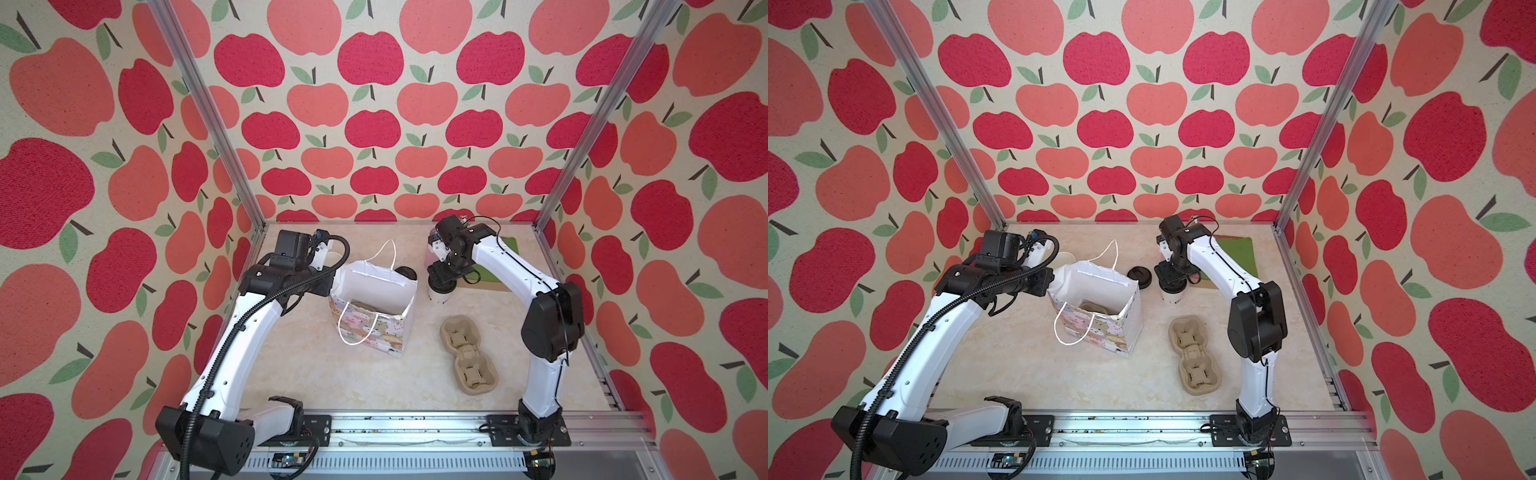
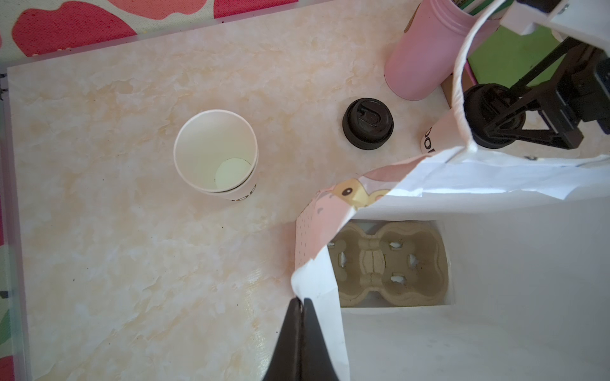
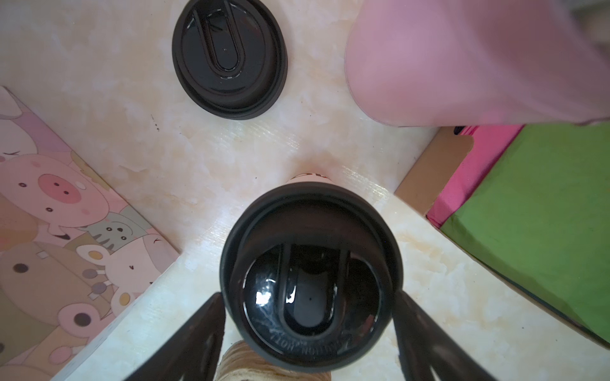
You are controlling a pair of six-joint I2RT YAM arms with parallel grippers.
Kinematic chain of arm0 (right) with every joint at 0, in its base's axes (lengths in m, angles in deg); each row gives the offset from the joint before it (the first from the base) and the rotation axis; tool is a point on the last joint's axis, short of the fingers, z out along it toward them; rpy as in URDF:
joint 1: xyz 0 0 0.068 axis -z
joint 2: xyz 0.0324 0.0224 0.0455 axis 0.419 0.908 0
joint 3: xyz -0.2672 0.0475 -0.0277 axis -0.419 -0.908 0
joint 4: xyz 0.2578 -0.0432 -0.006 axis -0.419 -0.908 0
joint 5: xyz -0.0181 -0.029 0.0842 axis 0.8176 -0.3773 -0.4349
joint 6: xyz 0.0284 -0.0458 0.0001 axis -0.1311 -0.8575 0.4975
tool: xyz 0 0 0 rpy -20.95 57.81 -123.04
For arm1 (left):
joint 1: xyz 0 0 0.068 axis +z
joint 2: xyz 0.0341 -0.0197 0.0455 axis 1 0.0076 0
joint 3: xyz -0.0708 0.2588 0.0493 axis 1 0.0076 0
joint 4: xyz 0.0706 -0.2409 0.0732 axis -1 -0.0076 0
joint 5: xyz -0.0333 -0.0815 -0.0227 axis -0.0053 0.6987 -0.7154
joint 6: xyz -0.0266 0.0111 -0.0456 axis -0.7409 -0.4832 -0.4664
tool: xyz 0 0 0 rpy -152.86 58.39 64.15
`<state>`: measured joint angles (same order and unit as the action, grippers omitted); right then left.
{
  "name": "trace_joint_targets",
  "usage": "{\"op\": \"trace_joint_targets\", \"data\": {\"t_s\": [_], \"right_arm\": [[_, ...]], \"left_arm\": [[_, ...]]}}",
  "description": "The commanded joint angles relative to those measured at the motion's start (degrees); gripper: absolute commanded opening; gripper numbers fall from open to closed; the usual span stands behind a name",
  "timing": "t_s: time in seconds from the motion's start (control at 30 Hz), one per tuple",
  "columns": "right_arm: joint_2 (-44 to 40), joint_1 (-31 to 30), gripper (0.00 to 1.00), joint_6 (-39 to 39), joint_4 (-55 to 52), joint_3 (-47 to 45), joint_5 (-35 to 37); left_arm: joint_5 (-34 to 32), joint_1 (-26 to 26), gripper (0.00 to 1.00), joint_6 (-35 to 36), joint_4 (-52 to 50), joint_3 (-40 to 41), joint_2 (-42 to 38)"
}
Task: Pack a coffee takeout order
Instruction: Pick up the coffee cup from the center of the table.
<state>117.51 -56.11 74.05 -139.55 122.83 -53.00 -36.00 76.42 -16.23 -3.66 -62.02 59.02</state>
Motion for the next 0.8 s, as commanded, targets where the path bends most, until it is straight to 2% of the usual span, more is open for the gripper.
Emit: {"op": "trace_joint_targets", "data": {"t_s": [0.0,0.4,0.77], "right_arm": [[1.19,0.56,0.8,-0.31,-1.23,0.9,-1.0],[2.42,0.41,0.75,-0.66,-0.44,-0.96,1.0],[3.29,-0.13,0.76,-0.84,0.65,-4.49,1.86]], "left_arm": [[0.75,0.38,0.0,0.0,-0.59,1.24,-0.34],[1.2,0.4,0.0,-0.25,-0.23,1.7,-0.32],[1.52,0.4,0.0,-0.6,0.11,2.09,-0.36]]}}
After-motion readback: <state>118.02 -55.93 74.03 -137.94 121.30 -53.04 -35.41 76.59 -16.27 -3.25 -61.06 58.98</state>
